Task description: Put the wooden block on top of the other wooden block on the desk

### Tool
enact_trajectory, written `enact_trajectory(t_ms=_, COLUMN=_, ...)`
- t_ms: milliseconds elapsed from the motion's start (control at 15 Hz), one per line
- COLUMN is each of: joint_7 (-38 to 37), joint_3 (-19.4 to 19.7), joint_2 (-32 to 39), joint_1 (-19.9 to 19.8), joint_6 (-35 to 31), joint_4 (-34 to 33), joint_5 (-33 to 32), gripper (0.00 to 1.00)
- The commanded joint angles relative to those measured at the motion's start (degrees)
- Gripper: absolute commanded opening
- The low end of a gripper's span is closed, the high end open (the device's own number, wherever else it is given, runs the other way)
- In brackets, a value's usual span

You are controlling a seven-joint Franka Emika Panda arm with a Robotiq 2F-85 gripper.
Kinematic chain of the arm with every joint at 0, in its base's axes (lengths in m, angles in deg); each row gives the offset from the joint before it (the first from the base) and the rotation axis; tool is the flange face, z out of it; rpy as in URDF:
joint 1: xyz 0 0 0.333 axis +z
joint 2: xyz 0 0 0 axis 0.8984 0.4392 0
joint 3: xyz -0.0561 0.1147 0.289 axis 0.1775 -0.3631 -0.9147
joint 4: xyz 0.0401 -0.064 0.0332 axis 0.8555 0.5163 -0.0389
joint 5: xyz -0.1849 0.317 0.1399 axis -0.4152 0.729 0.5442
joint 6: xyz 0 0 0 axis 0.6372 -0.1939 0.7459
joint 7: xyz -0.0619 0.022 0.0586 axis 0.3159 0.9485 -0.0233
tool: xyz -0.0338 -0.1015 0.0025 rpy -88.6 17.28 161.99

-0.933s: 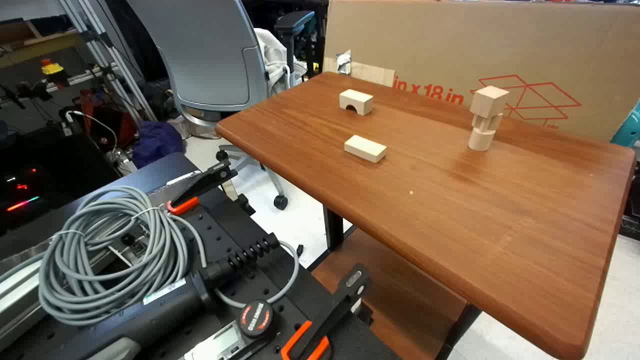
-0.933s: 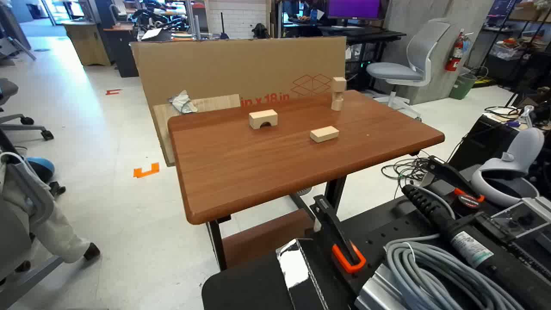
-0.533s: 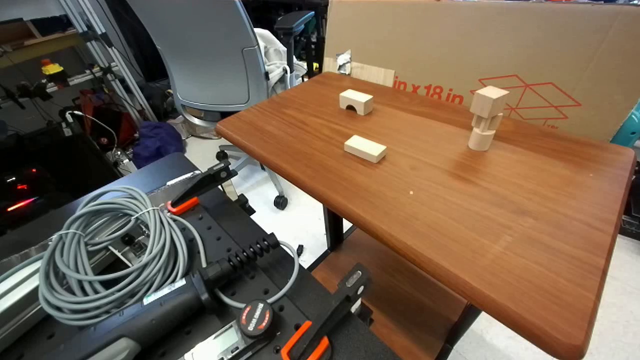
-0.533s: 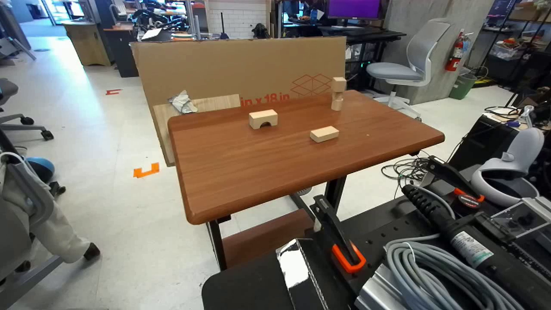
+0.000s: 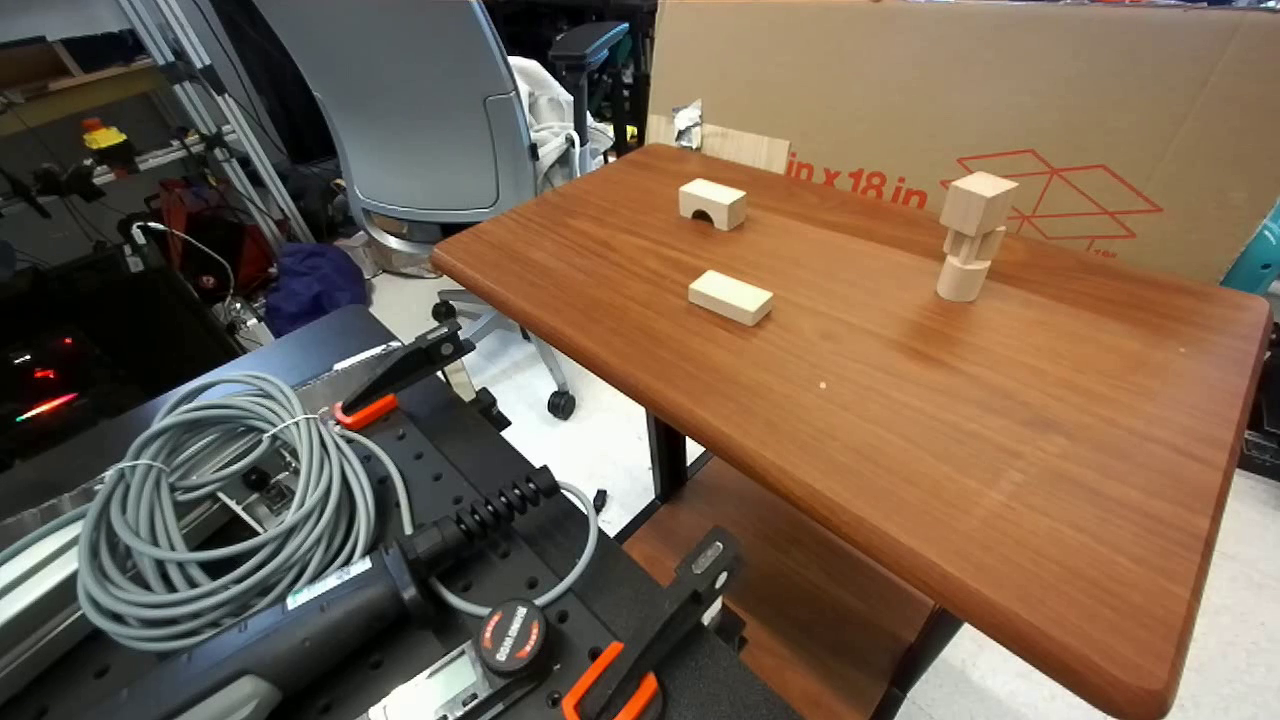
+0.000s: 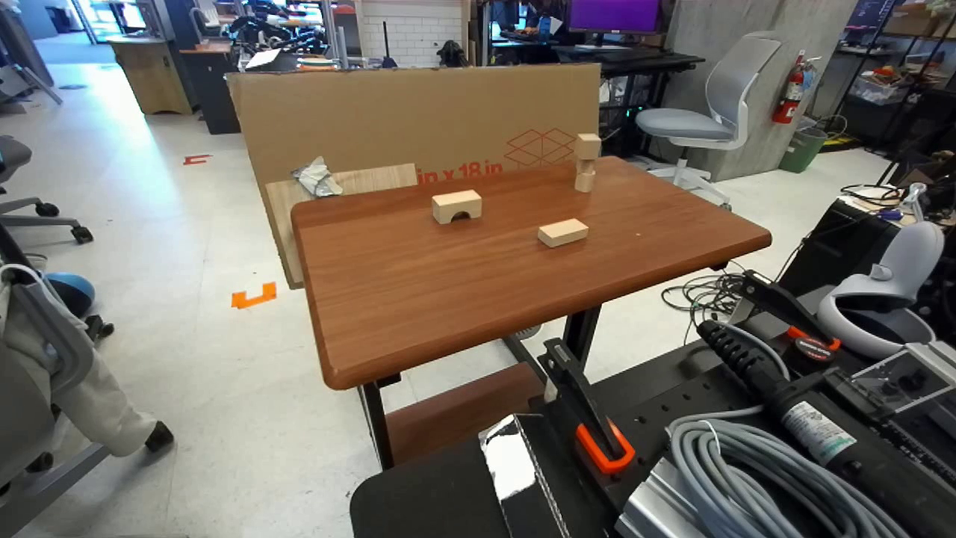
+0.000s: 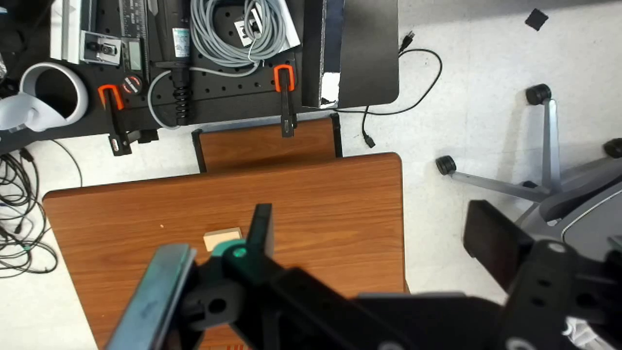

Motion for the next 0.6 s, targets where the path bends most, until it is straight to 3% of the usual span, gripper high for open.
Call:
enact_trajectory(t_ms=0, joint_7=-0.1, joint_3=0.2, joint_2=0.1, joint_1=0.2, joint_6=0.1, joint_4=-0.1, joint_5=-0.1, gripper=1.0)
enact_trajectory(t_ms=533, joint_7=-6.9, joint_3=1.8, joint_2=12.5, joint_1=-3.7, joint_6=-7.1, joint_4=-10.4, joint_5=3.8, gripper=1.0)
